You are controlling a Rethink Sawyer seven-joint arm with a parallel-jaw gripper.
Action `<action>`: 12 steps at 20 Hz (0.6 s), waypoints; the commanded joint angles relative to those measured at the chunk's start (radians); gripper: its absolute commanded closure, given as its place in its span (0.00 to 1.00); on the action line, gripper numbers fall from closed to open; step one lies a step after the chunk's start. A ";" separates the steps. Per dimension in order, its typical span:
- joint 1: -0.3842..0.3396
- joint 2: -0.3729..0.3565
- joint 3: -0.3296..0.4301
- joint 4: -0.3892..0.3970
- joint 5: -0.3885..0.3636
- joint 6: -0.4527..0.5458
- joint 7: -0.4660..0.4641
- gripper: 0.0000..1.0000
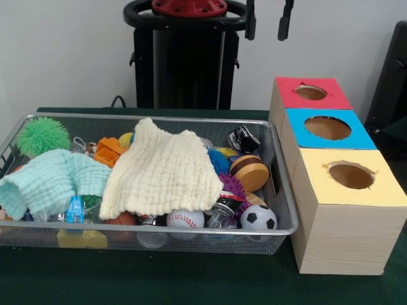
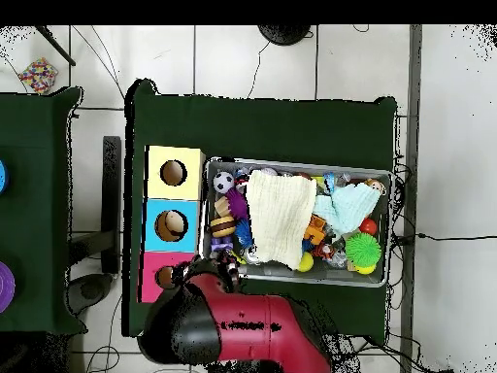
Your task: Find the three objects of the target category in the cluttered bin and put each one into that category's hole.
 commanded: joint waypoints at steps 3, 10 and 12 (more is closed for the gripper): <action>-0.100 0.029 0.219 -0.055 -0.149 -0.098 -0.184 0.00; -0.104 0.131 0.209 -0.071 -0.328 -0.198 -0.095 0.00; -0.101 0.167 0.201 -0.110 -0.375 -0.191 -0.096 0.00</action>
